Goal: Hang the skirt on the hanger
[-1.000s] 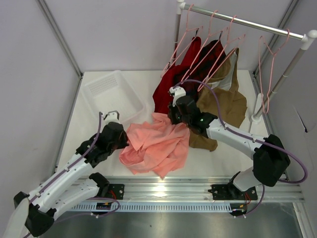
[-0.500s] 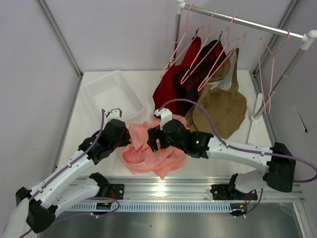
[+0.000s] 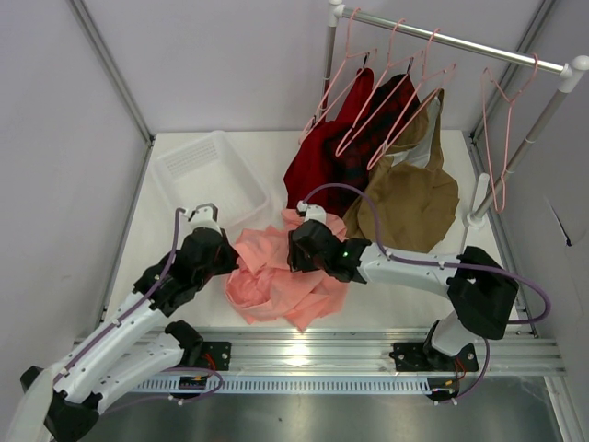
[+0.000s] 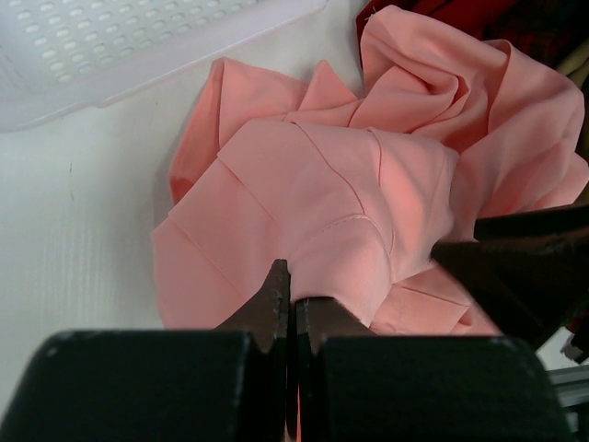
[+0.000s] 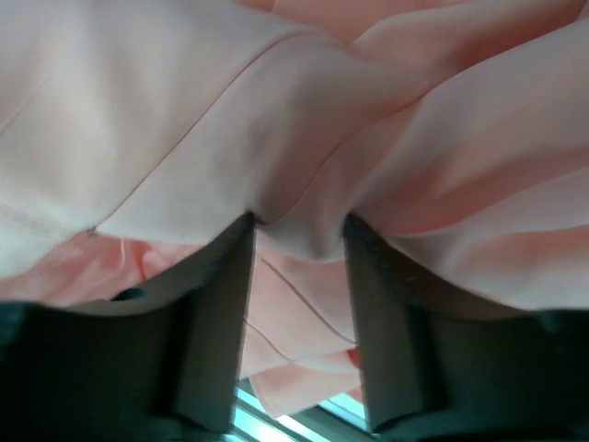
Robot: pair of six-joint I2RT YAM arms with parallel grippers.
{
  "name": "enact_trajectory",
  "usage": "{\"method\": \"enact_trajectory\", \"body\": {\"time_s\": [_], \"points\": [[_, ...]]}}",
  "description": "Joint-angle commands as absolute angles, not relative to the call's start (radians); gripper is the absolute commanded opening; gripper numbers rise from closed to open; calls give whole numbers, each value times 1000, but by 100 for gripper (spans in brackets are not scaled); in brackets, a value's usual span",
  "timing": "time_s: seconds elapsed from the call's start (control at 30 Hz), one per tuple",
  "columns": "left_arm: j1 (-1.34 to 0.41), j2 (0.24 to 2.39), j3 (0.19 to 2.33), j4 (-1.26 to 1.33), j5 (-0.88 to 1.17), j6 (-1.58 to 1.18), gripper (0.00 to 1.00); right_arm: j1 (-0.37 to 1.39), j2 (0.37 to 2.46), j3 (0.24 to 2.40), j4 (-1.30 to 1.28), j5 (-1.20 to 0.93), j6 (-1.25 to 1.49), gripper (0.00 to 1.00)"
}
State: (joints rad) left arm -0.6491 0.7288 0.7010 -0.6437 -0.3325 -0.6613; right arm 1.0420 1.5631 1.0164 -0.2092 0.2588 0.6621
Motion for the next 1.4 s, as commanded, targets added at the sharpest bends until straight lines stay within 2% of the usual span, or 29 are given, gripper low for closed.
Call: {"method": "enact_trajectory", "body": {"time_s": [0.0, 0.07, 0.1, 0.33, 0.47, 0.57, 0.6, 0.67, 0.7, 0.8, 0.97, 1.2, 1.3, 1.37], "points": [[-643, 712, 689, -620, -327, -652, 1, 1006, 1577, 1066, -138, 308, 677, 44], [-643, 709, 683, -623, -325, -655, 1, 982, 1571, 1071, -97, 327, 641, 19], [-643, 707, 680, -621, -325, -657, 1, 974, 1569, 1077, -94, 334, 632, 0], [-643, 718, 689, -646, -347, -661, 2, 920, 1519, 1134, -112, 380, 502, 0], [-643, 727, 695, -661, -356, -672, 5, 862, 1489, 1144, -121, 315, 460, 0], [-643, 723, 689, -629, -333, -649, 18, 787, 1538, 1187, -156, 142, 431, 0], [-643, 718, 690, -606, -304, -615, 28, 772, 1557, 1222, -170, 97, 423, 0], [-643, 718, 721, -591, -239, -539, 41, 749, 1597, 1252, -184, -24, 367, 0], [-643, 724, 733, -591, -232, -491, 52, 746, 1636, 1287, -199, -47, 348, 0], [-646, 767, 842, -610, -218, -384, 69, 736, 1703, 1365, -277, -126, 301, 0], [-670, 824, 969, -632, -195, -258, 74, 730, 1775, 1457, -321, -186, 269, 0], [-713, 905, 999, -588, -155, -75, 77, 713, 1790, 1509, -390, -232, 249, 0], [-709, 952, 1031, -592, -216, -92, 84, 710, 1775, 1490, -387, -226, 249, 0], [-687, 1002, 1052, -603, -195, -132, 86, 709, 1760, 1474, -379, -221, 253, 0]]}}
